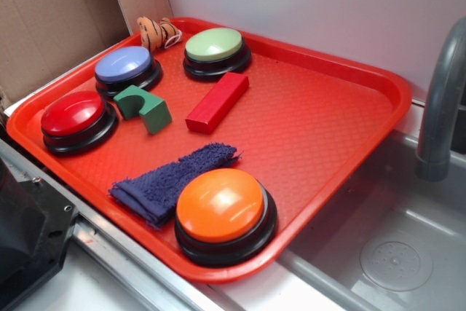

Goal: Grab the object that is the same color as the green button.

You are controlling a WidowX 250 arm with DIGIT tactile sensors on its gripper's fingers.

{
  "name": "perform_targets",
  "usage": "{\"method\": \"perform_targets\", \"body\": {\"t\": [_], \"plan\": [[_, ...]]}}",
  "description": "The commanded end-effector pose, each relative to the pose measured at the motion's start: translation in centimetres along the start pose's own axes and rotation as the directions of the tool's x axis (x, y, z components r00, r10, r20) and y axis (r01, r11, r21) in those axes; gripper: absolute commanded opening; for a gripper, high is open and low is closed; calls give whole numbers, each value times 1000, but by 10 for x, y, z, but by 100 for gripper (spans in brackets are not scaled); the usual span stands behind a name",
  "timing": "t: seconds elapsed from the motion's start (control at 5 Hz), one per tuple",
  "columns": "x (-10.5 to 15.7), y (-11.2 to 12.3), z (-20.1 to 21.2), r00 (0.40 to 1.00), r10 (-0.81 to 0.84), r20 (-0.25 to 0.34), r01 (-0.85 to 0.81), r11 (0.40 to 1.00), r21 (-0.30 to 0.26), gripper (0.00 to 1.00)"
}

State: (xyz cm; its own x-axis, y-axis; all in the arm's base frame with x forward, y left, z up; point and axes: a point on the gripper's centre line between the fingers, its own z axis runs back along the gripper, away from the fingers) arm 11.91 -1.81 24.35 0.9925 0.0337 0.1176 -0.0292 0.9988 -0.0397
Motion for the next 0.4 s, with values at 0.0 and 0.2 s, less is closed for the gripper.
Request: {"method": "perform_targets", "body": {"t": [0.0,0.2], "plan": [[0,0,0,1000,0,0,0,1000,0,100],[18,10,-14,968,251,26,-250,968,-28,100]]}}
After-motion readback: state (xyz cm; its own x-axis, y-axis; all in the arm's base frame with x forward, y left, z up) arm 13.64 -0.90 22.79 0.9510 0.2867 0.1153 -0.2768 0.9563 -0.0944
